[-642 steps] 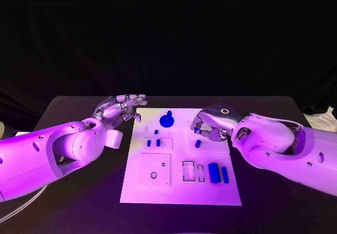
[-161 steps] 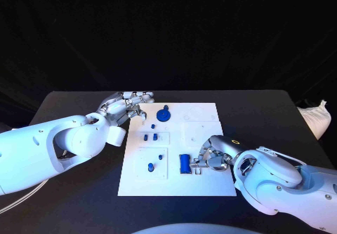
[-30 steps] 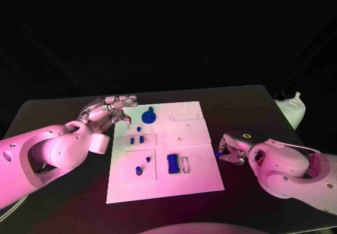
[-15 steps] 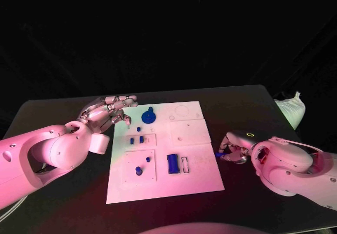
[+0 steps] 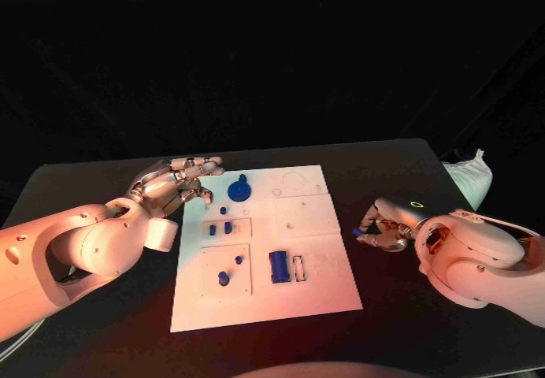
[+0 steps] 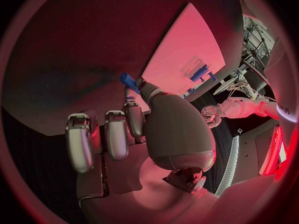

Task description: Assemble the parts on the task board

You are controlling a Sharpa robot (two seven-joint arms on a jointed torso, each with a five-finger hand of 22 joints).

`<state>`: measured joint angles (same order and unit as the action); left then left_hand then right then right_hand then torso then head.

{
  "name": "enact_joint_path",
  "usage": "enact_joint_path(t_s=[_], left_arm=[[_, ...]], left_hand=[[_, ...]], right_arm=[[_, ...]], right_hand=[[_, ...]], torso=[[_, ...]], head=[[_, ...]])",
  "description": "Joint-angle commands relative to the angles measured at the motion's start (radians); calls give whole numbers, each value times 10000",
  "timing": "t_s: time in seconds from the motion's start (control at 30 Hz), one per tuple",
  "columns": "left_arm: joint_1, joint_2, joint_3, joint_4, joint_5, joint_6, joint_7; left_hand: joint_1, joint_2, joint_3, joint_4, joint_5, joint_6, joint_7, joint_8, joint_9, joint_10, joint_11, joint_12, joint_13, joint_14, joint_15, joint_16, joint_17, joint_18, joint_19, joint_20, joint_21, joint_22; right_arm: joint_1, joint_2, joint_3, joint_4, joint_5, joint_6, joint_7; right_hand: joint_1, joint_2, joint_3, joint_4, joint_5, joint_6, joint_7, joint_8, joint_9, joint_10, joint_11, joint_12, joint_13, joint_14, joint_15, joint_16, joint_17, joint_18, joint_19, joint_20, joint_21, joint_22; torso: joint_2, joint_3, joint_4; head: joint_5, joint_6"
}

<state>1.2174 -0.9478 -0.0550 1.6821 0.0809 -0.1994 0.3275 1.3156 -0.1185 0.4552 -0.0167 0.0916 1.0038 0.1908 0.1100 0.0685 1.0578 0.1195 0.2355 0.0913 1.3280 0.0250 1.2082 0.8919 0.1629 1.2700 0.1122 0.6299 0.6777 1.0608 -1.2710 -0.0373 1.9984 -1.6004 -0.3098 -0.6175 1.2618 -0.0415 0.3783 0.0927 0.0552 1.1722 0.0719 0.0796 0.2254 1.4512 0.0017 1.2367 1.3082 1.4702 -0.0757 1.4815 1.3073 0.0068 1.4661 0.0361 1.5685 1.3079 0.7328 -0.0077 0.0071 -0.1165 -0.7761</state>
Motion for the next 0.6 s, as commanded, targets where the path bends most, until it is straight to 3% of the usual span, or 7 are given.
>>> enact_joint_path(t_s=[0.03,0.23,0.47,0.6], left_arm=[[-2,11,4,23,-67,195,49],[-2,-6,4,43,-67,190,54],[-2,-9,5,78,-67,195,59],[-2,-22,5,92,-67,190,59]], left_hand=[[-1,106,-28,-19,-19,-53,12,40,6,-69,-23,43,15,-65,19,3,-9,191,-2,98,-67,-14],[-1,106,-28,-19,-19,-53,12,40,6,-69,-23,43,15,-65,19,3,-9,191,-2,98,-67,-14],[-1,106,-28,-19,-19,-53,12,40,6,-69,-23,43,15,-65,19,3,-9,191,-2,98,-67,-14],[-1,106,-28,-19,-19,-53,12,40,6,-69,-23,43,15,-65,19,3,-9,191,-2,98,-67,-14]], right_arm=[[30,60,-10,142,191,-367,-145],[-76,428,-13,388,690,-423,-213],[-440,1299,-14,466,1351,-842,-431],[-655,1736,-14,398,1580,-1191,-547]], right_hand=[[-20,-65,-7,46,-34,146,-25,48,69,323,-118,64,1073,735,-9,37,1266,-68,1047,-62,23,2629],[-71,-85,-24,82,-31,162,-29,48,69,330,-123,76,1082,734,-14,32,1260,-68,1047,-65,23,2629],[-172,-174,-92,137,-7,193,-40,48,71,352,-131,125,1112,733,-22,22,1245,-68,1047,-74,23,2629],[-249,-222,-152,182,17,214,-42,48,71,367,-134,158,1132,734,-25,21,1244,-68,1047,-78,23,2629]], torso=[[16,1,3],[-1,-26,-8],[6,-11,9],[17,-8,-12]], head=[[61,-16],[156,-63],[276,-53],[368,-69]])
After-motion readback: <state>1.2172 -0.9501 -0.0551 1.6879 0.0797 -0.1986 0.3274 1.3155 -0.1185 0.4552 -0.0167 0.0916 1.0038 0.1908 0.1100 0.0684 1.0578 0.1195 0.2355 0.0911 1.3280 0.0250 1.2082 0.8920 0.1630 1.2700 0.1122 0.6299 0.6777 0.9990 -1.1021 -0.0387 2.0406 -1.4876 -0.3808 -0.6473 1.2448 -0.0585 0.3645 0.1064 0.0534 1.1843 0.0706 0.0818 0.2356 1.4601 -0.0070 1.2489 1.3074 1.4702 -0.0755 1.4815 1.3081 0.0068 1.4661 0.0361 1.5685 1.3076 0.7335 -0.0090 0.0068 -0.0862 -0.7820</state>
